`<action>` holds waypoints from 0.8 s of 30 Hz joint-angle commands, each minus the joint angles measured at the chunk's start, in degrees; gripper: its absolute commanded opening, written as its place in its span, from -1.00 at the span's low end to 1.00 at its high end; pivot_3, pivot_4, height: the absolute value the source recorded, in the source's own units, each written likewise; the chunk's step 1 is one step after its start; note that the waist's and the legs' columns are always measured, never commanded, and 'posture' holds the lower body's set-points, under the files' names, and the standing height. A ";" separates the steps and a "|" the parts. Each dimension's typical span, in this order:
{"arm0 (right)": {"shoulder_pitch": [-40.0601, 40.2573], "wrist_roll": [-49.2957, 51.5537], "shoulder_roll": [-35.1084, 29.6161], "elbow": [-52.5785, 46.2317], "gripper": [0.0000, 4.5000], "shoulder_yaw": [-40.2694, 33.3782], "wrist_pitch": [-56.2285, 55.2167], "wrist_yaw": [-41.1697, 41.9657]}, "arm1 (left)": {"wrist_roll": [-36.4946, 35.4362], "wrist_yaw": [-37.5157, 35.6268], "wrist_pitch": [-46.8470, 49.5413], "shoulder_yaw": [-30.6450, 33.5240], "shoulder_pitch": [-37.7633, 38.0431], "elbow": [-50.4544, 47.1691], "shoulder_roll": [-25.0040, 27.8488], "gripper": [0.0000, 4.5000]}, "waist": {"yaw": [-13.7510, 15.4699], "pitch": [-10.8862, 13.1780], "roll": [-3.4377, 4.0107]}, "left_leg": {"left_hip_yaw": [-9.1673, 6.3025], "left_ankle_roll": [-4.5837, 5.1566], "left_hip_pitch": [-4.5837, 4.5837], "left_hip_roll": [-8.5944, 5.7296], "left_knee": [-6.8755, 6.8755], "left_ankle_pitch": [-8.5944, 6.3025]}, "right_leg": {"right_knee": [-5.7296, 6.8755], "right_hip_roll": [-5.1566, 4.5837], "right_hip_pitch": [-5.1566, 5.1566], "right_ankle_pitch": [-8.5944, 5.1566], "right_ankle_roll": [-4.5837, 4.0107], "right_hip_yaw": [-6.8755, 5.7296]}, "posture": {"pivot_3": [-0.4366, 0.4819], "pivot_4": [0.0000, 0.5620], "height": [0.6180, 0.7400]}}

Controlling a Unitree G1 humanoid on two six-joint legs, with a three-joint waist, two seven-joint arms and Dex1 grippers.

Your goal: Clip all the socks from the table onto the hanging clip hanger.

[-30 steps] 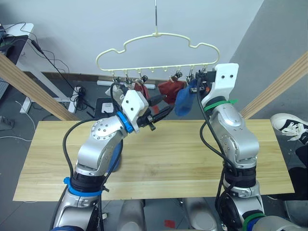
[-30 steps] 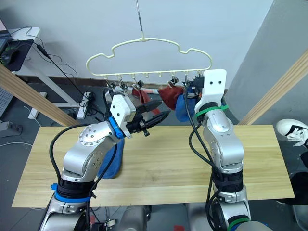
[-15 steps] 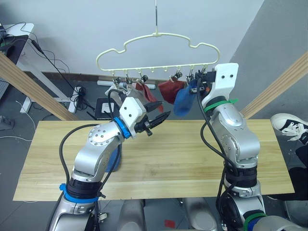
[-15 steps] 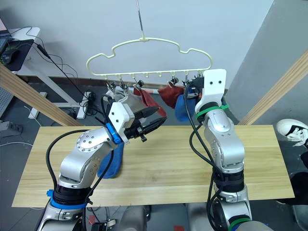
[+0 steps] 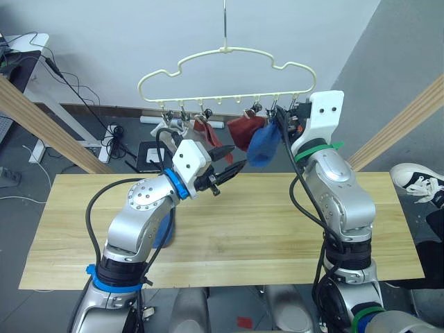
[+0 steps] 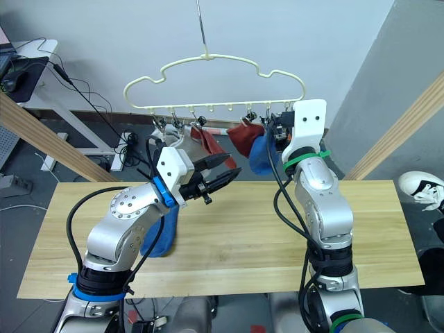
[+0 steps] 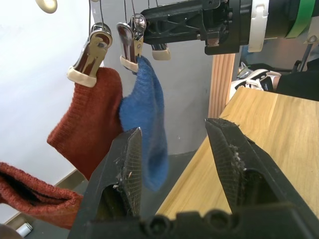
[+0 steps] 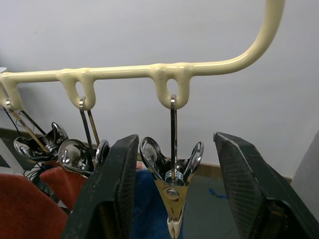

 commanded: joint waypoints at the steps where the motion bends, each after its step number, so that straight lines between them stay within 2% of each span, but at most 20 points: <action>1: -1.20 0.17 0.14 -0.92 0.10 -0.49 -1.25 -0.28 | -0.04 -0.05 -1.54 -0.07 -0.47 -1.69 -0.12 0.00 | 0.00 0.00 0.00 | 0.00 0.00 0.00 0.00 0.00 0.00 | 0.00 0.00 0.00 0.00 0.00 0.00 | -0.30 0.09 1.00; 19: -1.72 0.27 1.03 -1.51 0.10 -0.54 -0.77 -1.23 | 0.29 -0.13 -1.60 -0.57 -0.95 -1.54 -0.41 0.00 | 0.00 0.00 0.00 | 0.00 0.00 0.00 0.00 0.00 0.00 | 0.01 0.00 0.00 0.00 0.00 0.00 | -0.31 0.09 1.00; 22: -1.81 0.27 1.09 -1.53 -0.14 -0.45 -0.79 -1.39 | 0.40 -0.17 -1.65 -0.62 -0.93 -1.49 -0.32 0.00 | 0.00 0.00 0.00 | 0.00 0.00 0.00 0.00 0.00 0.00 | 0.01 0.00 0.00 0.00 0.00 0.00 | -0.31 0.09 1.00; 23: -1.83 0.25 1.09 -1.55 -0.33 -0.42 -0.83 -1.40 | 0.45 -0.20 -1.70 -0.62 -0.86 -1.44 -0.26 0.00 | 0.00 0.00 0.00 | 0.00 0.00 0.00 0.00 0.00 0.00 | 0.01 0.00 0.00 0.00 0.00 0.00 | -0.31 0.09 1.00; 24: -1.84 0.23 1.08 -1.56 -0.42 -0.40 -0.87 -1.38 | 0.51 -0.25 -1.77 -0.62 -0.77 -1.40 -0.19 0.00 | 0.00 0.00 0.00 | 0.00 0.00 0.00 0.00 0.00 0.00 | 0.01 0.00 0.00 0.00 0.00 0.00 | -0.31 0.09 1.00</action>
